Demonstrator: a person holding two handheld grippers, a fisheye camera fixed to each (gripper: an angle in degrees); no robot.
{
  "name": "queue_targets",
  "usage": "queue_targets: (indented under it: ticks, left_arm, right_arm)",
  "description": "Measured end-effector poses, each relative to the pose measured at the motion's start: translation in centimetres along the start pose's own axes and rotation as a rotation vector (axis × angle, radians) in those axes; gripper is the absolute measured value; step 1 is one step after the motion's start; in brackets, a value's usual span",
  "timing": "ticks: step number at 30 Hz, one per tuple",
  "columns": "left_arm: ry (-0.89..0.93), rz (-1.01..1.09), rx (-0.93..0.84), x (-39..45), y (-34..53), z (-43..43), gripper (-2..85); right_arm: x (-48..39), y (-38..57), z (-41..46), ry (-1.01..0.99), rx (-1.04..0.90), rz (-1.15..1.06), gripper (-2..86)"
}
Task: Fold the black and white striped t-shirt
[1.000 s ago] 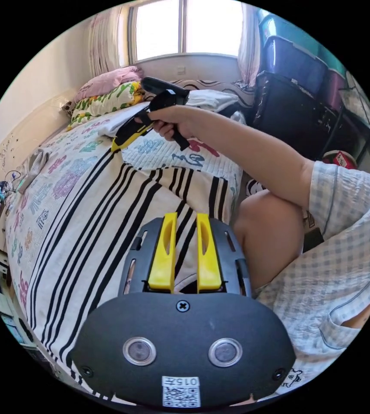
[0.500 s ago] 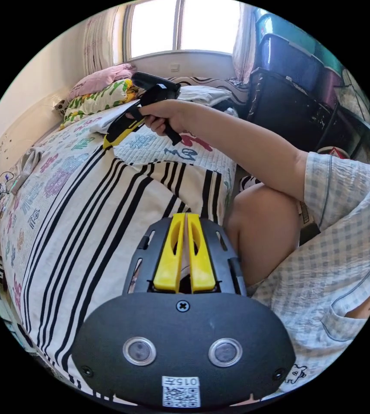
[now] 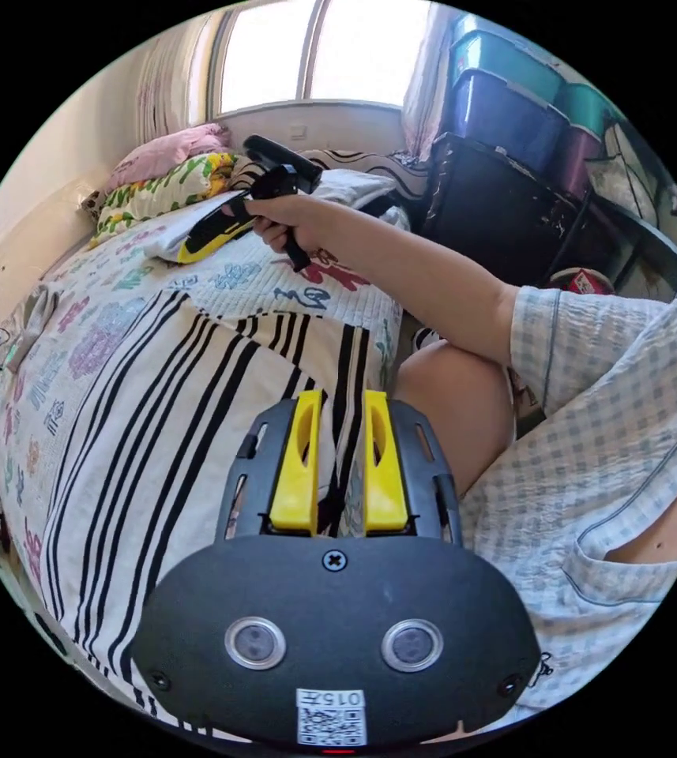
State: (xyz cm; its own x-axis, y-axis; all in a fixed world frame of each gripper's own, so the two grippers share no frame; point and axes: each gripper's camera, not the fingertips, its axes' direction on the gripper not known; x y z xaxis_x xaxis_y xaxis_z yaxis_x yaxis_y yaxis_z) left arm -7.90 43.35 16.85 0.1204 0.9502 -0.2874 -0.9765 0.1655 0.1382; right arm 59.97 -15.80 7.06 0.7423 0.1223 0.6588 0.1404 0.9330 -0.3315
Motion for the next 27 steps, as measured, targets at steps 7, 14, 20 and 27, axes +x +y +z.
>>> queue_targets:
  ticks: [7, 14, 20, 27]
  left_arm:
    - [-0.144, 0.029, -0.062, 3.9, -3.6, 6.0, 10.8]
    - [-0.174, -0.022, -0.050, 4.0, -3.4, 7.5, 4.4]
    - [-0.115, -0.034, 0.049, 4.2, -1.9, 5.6, -0.1]
    - [-0.170, -0.034, 0.022, 4.7, -1.6, 5.8, 3.5]
  right_arm:
    - [2.6, 0.2, 4.1, -0.088, -0.164, 0.042, 10.2]
    - [1.8, -1.7, 9.0, -0.092, -0.260, 0.031, 7.2]
    - [0.7, -2.2, 9.5, -0.040, -0.251, -0.009, 0.9]
    - [1.1, -1.0, 10.0, -0.044, -0.244, 0.032, 4.3]
